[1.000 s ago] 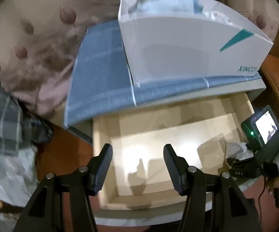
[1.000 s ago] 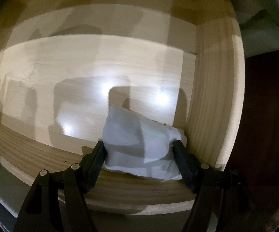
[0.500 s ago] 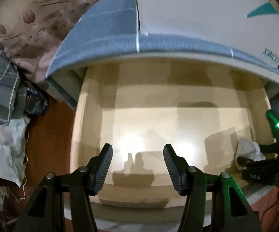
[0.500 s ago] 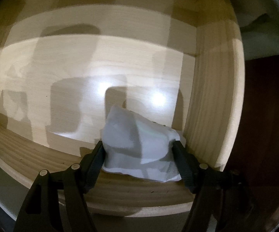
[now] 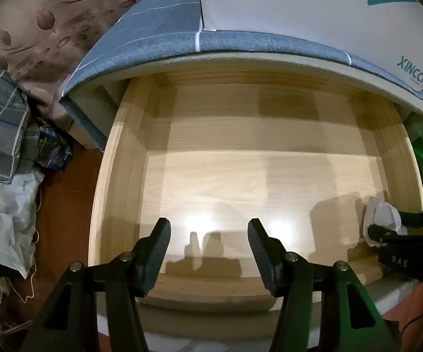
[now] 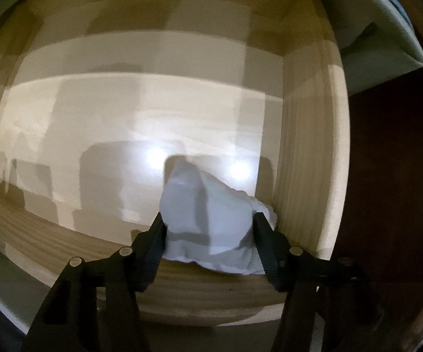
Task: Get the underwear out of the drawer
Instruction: 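Move the open left tool back over the empty drawer, then lift the white crumpled garment with the right tool toward the white box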
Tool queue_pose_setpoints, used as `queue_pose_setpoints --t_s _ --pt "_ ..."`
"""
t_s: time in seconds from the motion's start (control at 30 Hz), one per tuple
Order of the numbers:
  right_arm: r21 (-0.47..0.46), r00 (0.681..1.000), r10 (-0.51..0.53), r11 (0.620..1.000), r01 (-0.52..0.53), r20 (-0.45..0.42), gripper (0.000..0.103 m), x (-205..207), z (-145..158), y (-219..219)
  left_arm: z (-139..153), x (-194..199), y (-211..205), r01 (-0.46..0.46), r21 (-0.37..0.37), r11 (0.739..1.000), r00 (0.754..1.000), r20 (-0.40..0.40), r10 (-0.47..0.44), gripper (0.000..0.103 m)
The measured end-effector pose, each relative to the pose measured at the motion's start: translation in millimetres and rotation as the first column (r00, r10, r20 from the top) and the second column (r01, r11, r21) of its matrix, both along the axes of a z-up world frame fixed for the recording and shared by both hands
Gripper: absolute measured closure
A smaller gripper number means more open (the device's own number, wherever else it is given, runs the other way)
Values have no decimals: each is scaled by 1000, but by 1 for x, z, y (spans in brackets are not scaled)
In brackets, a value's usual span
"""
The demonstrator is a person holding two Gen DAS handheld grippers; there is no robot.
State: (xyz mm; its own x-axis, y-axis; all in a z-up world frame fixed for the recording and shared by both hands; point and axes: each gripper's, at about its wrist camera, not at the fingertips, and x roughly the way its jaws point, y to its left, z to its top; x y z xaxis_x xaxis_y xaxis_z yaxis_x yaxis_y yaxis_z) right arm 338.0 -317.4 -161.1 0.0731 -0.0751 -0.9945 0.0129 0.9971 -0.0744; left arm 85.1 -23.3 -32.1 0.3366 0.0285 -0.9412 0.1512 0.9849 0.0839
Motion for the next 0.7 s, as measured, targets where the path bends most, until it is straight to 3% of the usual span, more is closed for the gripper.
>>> queue_pose_setpoints --t_s 0.63,0.7 --pt "88 993 -47 995 38 104 57 -4 38 -7 6 0 9 -33 -29 999 999 14 34 47" --pt "98 990 -46 995 33 133 57 -2 45 8 6 0 9 -34 -31 999 999 13 35 47"
